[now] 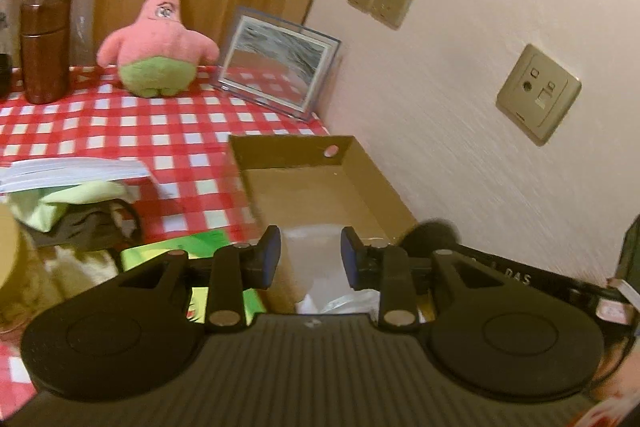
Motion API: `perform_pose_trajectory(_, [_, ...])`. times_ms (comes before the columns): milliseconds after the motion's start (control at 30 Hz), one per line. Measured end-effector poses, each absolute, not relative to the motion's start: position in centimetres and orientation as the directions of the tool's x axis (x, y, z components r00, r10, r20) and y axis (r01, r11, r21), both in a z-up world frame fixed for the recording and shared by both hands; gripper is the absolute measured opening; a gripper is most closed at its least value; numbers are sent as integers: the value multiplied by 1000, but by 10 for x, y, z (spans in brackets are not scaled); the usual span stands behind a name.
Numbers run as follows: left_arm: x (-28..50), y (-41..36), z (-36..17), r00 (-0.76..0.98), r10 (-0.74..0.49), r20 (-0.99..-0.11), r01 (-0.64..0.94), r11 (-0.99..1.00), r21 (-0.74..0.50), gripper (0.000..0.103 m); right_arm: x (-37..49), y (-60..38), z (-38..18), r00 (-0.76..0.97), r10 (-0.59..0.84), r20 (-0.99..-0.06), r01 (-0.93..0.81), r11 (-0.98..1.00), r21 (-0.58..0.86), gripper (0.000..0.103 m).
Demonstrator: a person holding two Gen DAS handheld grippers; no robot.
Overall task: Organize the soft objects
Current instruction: 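Carry puff and bag into the cardboard box and open both grippers, then move the right gripper toward the black mesh pouch beside the jar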
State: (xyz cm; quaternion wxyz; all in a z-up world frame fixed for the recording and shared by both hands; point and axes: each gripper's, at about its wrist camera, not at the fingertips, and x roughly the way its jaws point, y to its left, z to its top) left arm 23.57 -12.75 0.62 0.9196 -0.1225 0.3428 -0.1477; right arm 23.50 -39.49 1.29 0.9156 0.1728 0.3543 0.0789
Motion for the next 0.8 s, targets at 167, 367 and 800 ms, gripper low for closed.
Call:
perform_pose_trajectory(167, [218,-112,13,741,-328,-586,172,936,-306,31,231,-395,12,740,248,-626,10,926,378,53])
perform_pose_trajectory(367, [195,-96,17,749,-310,-586,145,939,-312,34,215,-393,22,744,246,-622,12,925,381,53])
perform_pose_trajectory(800, [130,-55,13,751,-213,-625,70,967,-245,38,162,-354,56,746,281,-604,-63,932,357,54])
